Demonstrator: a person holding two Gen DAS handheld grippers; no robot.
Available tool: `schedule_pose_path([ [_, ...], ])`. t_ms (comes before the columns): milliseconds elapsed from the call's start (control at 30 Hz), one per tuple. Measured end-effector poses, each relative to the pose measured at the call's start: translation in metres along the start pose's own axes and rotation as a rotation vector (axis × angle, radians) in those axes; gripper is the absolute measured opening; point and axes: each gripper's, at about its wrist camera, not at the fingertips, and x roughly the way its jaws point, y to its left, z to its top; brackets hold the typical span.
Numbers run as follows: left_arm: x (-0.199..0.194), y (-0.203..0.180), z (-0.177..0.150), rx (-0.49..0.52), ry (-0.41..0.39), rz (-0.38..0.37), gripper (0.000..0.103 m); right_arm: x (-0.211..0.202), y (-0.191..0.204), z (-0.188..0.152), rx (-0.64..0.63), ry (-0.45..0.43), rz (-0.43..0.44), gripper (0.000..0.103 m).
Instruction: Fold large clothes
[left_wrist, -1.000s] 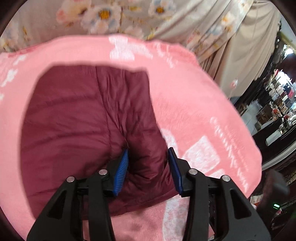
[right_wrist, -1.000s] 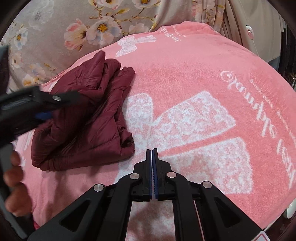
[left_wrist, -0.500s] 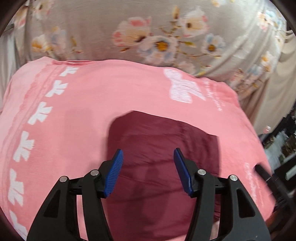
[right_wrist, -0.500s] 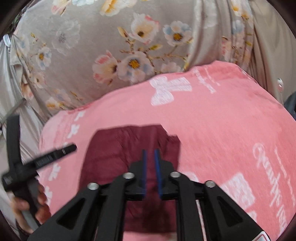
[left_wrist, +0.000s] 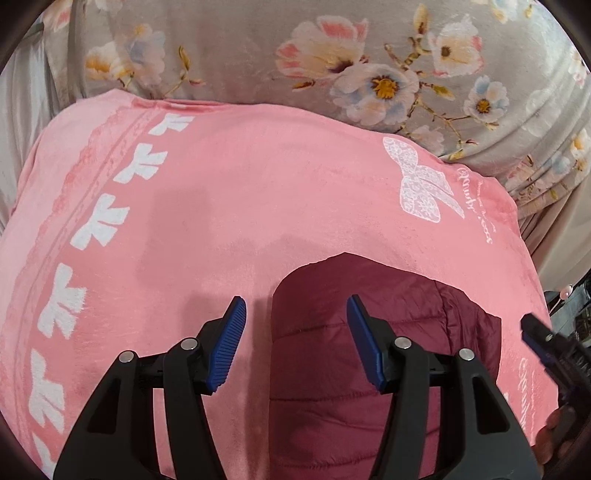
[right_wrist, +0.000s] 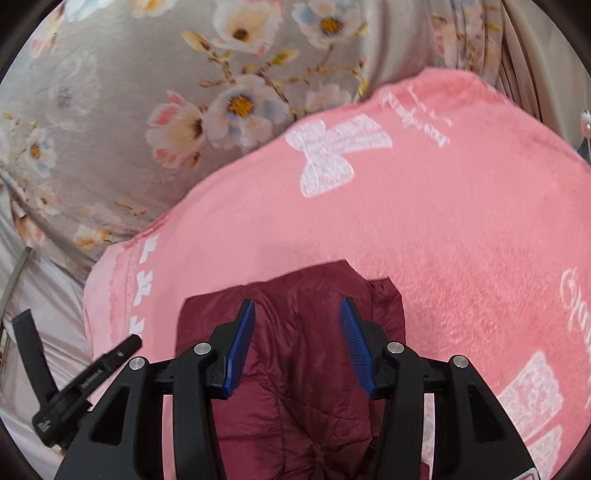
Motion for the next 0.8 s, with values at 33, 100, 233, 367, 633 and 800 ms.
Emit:
schedule_pose_path([
  [33, 0.006, 0.0, 0.002, -0.005, 0.014, -0.01, 0.055, 0.007, -0.002, -0.001, 0.007, 0.015, -0.008, 0.049],
  [100, 0.019, -0.001, 0.003, -0.013, 0.052, -0.022, 0.055, 0.019, -0.004, -0.002, 0.026, 0.043, -0.017, 0.049],
  [233, 0.043, -0.004, 0.004, -0.031, 0.115, -0.041, 0.055, 0.041, -0.006, -0.004, 0.05, 0.082, -0.048, 0.046],
  [367, 0.05, -0.012, 0.009, -0.039, 0.112, -0.057, 0.055, 0.038, 0.003, -0.001, 0.018, 0.041, -0.023, 0.004],
  [633, 0.048, -0.039, 0.025, -0.004, 0.08, -0.089, 0.055, 0.004, -0.01, -0.004, -0.049, -0.09, -0.103, 0.002],
  [800, 0.078, -0.058, 0.015, 0.017, 0.136, -0.079, 0.055, 0.041, -0.036, -0.013, -0.016, -0.02, -0.144, 0.002],
])
